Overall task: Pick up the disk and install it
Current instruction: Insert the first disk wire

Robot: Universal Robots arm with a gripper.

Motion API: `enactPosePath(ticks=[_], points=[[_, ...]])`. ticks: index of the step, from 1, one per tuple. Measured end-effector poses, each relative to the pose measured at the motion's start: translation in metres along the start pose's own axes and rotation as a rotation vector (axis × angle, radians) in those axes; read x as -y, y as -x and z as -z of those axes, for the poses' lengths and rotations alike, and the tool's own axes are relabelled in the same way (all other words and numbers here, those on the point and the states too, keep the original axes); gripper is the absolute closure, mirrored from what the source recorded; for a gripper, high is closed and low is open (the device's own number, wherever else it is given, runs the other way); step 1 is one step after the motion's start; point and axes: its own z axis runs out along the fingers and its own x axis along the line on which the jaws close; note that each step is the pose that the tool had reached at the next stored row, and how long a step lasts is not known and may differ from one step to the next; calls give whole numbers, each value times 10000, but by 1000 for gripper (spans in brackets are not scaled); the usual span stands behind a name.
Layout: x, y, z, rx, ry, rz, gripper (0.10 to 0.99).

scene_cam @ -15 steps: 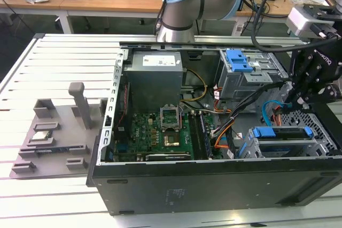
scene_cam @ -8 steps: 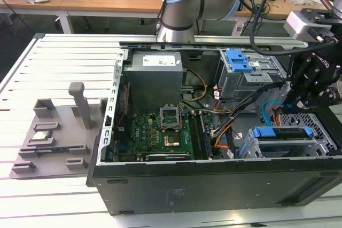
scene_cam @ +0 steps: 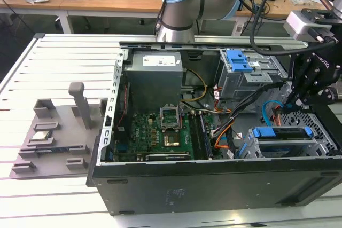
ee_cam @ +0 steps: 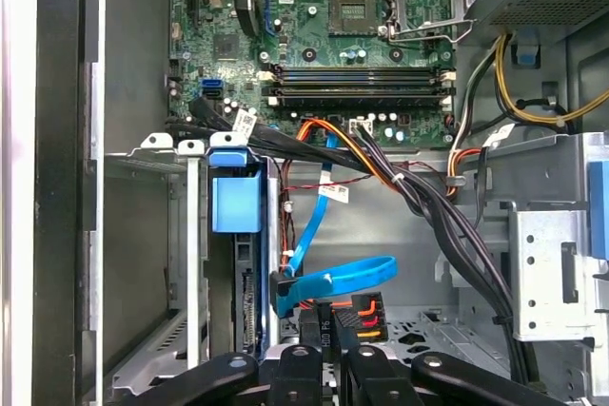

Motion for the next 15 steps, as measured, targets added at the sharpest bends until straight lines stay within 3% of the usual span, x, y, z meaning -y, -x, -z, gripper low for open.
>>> enactPosePath(ticks=[6, 15], points=[[1, -6, 0, -13, -1, 0, 914], [4, -118, -2, -14, -1, 0, 914]])
